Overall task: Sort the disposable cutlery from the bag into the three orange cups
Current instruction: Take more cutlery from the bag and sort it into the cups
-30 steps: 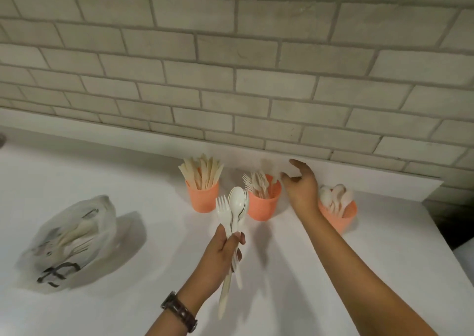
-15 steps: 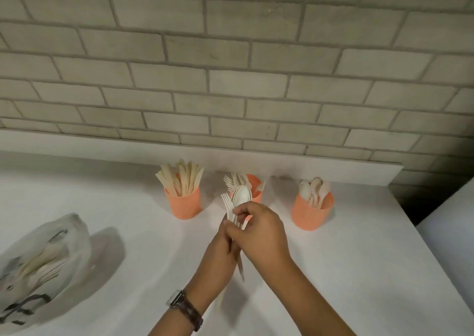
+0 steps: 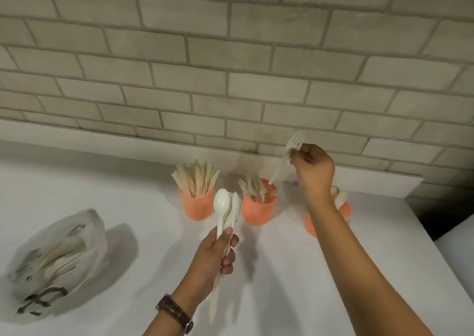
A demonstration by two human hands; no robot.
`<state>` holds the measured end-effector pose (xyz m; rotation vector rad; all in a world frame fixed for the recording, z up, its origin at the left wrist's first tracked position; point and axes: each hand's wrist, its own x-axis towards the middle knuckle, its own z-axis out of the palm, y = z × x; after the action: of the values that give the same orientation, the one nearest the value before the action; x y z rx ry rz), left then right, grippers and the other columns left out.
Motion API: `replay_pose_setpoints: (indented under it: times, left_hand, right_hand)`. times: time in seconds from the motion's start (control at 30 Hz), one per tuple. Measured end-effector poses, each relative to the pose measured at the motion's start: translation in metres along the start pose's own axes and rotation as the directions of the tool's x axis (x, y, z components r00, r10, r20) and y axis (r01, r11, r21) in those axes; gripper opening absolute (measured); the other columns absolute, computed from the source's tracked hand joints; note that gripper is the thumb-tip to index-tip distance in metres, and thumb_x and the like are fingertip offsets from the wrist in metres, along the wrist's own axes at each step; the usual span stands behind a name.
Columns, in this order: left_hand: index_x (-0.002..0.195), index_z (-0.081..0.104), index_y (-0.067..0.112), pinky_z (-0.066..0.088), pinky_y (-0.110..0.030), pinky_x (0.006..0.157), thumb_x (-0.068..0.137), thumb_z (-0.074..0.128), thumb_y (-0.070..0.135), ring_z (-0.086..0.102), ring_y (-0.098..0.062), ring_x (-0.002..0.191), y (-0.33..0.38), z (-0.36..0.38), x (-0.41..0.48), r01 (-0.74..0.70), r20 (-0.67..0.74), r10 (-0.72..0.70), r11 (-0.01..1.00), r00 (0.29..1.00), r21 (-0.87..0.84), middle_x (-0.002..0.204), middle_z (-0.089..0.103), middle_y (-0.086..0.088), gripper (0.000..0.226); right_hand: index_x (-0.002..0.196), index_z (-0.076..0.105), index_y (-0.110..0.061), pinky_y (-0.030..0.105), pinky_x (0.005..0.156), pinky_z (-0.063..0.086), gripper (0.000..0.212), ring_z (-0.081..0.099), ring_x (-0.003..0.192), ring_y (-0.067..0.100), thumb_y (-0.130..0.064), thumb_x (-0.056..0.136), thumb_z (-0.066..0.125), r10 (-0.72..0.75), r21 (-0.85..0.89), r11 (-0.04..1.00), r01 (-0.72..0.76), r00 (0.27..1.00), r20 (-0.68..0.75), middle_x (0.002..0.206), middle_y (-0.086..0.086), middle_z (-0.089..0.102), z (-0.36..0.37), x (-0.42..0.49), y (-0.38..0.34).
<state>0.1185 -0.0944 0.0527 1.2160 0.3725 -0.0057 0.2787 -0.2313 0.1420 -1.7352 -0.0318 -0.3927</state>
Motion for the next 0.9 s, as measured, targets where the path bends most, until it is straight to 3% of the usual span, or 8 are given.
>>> replay_pose_setpoints:
  times: [0.1, 0.27, 0.33, 0.43, 0.53, 0.63, 0.7, 0.9]
  left_hand:
    - [0.117, 0.057, 0.016, 0.024, -0.018, 0.040, 0.099, 0.042, 0.022, 0.029, -0.008, 0.044, 0.002, -0.005, -0.002, 0.015, 0.029, -0.013, 0.997, 0.999, -0.078, 0.068, 0.050, 0.004, 0.025]
    - [0.119, 0.057, 0.016, 0.029, -0.019, 0.043, 0.099, 0.041, 0.017, 0.033, -0.010, 0.046, 0.004, -0.007, -0.003, -0.034, 0.018, 0.035, 0.999, 0.999, -0.031, 0.072, 0.056, 0.002, 0.025]
    - [0.118, 0.057, 0.015, 0.030, -0.020, 0.043, 0.099, 0.041, 0.018, 0.034, -0.010, 0.046, 0.002, -0.006, -0.003, -0.048, 0.007, 0.048, 0.999, 0.999, -0.003, 0.075, 0.055, 0.001, 0.025]
    - [0.114, 0.058, 0.009, 0.031, -0.021, 0.045, 0.098, 0.044, 0.022, 0.034, -0.011, 0.046, -0.001, 0.001, -0.003, -0.054, 0.010, 0.053, 0.996, 0.999, 0.075, 0.080, 0.046, -0.009, 0.026]
    - [0.108, 0.055, 0.000, 0.033, -0.022, 0.046, 0.098, 0.044, 0.025, 0.035, -0.012, 0.045, -0.005, 0.010, -0.005, -0.067, 0.037, 0.061, 0.983, 0.997, 0.173, 0.077, 0.040, -0.014, 0.029]
    - [0.094, 0.054, 0.002, 0.035, -0.022, 0.047, 0.097, 0.044, 0.028, 0.037, -0.012, 0.045, -0.007, 0.020, -0.007, -0.089, 0.071, 0.074, 0.965, 0.995, 0.248, 0.063, 0.042, -0.011, 0.028]
    - [0.090, 0.054, 0.005, 0.036, -0.021, 0.046, 0.097, 0.044, 0.029, 0.038, -0.012, 0.044, -0.006, 0.027, -0.008, -0.104, 0.075, 0.087, 0.958, 0.993, 0.266, 0.052, 0.043, 0.000, 0.027]
    - [0.098, 0.051, 0.007, 0.039, -0.022, 0.052, 0.099, 0.038, 0.029, 0.044, -0.007, 0.050, -0.002, 0.038, -0.006, -0.144, 0.099, 0.127, 0.972, 0.987, 0.184, 0.065, 0.049, 0.003, 0.025]
  right_hand:
    - [0.076, 0.070, -0.008, 0.021, 0.062, 0.037, 0.005, 0.064, 0.073, 0.015, -0.007, 0.078, 0.065, -0.063, -0.247, 0.966, 0.073, 0.997, 0.048, 0.079, 0.013, 0.071, 0.023, 0.011, 0.029]
    - [0.112, 0.068, -0.011, 0.030, 0.091, 0.048, 0.036, 0.064, 0.101, 0.027, -0.022, 0.077, 0.071, 0.146, -0.426, 0.904, -0.044, 0.966, 0.211, 0.110, 0.011, 0.070, 0.024, -0.005, 0.062]
    - [0.108, 0.069, -0.014, 0.032, 0.089, 0.050, 0.032, 0.064, 0.093, 0.022, -0.022, 0.077, 0.072, 0.023, -0.376, 0.925, 0.060, 0.977, 0.212, 0.104, 0.008, 0.071, 0.016, -0.021, 0.054]
    - [0.079, 0.072, -0.021, 0.010, 0.069, 0.045, 0.008, 0.060, 0.068, -0.003, -0.012, 0.080, 0.070, 0.000, -0.113, 0.993, 0.038, 0.948, 0.318, 0.079, -0.010, 0.070, 0.001, -0.061, 0.033]
    - [0.070, 0.070, -0.016, 0.019, 0.065, 0.049, 0.009, 0.061, 0.060, 0.002, -0.017, 0.079, 0.072, 0.109, -0.017, 0.994, -0.112, 0.907, 0.406, 0.070, -0.007, 0.070, -0.013, -0.093, 0.031]
    - [0.075, 0.070, -0.016, 0.032, 0.069, 0.054, 0.012, 0.065, 0.068, 0.012, -0.025, 0.073, 0.078, 0.197, 0.015, 0.975, -0.221, 0.896, 0.397, 0.073, -0.001, 0.072, -0.025, -0.109, 0.030]
    - [0.073, 0.064, -0.011, 0.027, 0.064, 0.052, 0.024, 0.060, 0.061, 0.010, -0.025, 0.068, 0.082, 0.224, 0.030, 0.967, -0.253, 0.902, 0.369, 0.070, 0.001, 0.068, -0.032, -0.118, 0.030]
    - [0.066, 0.060, -0.010, 0.024, 0.056, 0.047, 0.027, 0.055, 0.051, 0.012, -0.028, 0.073, 0.079, 0.309, -0.112, 0.951, -0.290, 0.842, 0.443, 0.060, -0.001, 0.064, -0.043, -0.142, 0.038]
